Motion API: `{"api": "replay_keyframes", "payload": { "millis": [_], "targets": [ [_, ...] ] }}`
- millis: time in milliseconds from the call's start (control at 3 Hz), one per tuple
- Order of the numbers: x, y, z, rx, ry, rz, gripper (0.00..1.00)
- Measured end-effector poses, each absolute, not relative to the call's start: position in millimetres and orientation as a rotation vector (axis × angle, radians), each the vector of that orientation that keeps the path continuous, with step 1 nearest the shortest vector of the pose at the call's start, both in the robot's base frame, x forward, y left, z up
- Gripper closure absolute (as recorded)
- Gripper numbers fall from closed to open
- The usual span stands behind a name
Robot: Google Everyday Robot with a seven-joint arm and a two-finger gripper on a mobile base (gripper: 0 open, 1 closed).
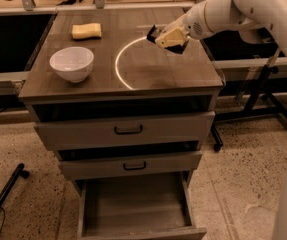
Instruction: Place rxbar chocolate into bottom drawer
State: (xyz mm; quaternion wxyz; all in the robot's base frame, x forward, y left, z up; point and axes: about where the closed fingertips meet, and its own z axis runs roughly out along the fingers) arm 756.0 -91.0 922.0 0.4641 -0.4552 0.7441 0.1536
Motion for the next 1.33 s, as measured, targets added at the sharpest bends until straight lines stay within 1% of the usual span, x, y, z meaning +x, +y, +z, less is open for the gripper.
{"api": "replay_keyframes", "payload": {
  "millis": [333,667,1000,1333],
  "targets": [
    [722.2,-67.7,928.4,-1.172,1.738,0.483,1.00],
    [716.2,-63.7,923.2,-1.184,1.740,0.496,1.00],
    [687.4,-62.1,924.7,-1.183,1.731,0.501,1.00],
    [649.4,-60.7,906.7,-1.202,1.758,0.490,1.00]
  ]
}}
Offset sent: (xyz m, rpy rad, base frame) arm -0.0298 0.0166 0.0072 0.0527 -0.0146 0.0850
